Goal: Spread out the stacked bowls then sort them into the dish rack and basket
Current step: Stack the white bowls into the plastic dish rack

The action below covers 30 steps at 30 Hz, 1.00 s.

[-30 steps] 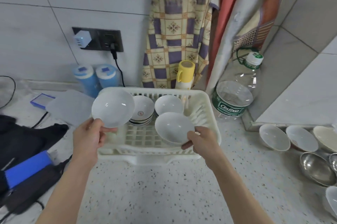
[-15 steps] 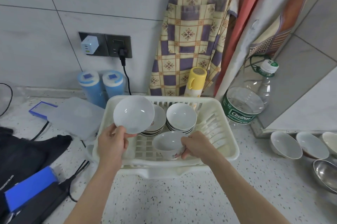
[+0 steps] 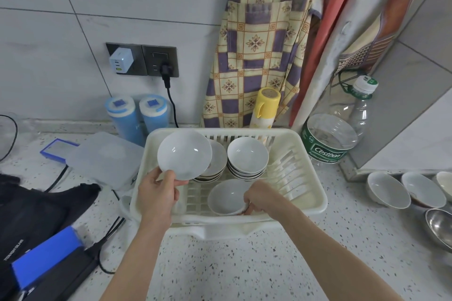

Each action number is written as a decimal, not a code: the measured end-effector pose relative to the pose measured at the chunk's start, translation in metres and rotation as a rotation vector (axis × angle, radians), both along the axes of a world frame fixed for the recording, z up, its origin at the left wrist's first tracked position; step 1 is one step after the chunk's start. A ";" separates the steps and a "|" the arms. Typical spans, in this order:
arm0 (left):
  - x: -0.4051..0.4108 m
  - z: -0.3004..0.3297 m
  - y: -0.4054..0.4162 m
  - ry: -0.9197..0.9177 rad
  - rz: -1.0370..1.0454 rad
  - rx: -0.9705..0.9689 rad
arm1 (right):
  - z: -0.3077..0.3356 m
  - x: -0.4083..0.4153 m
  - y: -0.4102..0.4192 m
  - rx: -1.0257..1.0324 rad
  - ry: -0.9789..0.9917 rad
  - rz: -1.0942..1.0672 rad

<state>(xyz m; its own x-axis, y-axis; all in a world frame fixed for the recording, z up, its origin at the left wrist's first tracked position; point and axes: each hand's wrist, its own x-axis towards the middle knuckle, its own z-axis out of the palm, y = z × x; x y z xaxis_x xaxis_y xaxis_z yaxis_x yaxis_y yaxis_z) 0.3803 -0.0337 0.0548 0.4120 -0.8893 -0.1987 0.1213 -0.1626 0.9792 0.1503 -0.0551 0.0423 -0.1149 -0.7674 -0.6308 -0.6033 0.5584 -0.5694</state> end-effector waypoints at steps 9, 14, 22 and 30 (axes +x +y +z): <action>-0.001 0.002 0.000 -0.061 -0.058 0.026 | -0.004 0.002 0.003 0.026 0.120 0.192; -0.001 0.004 0.002 -0.110 -0.133 0.055 | -0.016 0.003 0.002 0.001 0.279 0.275; 0.000 0.011 0.006 -0.168 -0.294 0.106 | -0.005 0.002 0.022 -0.383 0.437 0.066; -0.008 0.021 0.002 -0.233 -0.601 0.250 | 0.019 -0.004 0.045 -0.583 -0.191 0.015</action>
<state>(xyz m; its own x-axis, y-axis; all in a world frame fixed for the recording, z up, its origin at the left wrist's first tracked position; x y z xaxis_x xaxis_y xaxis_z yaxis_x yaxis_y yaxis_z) 0.3722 -0.0317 0.0760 -0.0817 -0.9158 -0.3932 -0.2697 -0.3595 0.8933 0.1462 -0.0102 0.0614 -0.0275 -0.9930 -0.1149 -0.4661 0.1144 -0.8773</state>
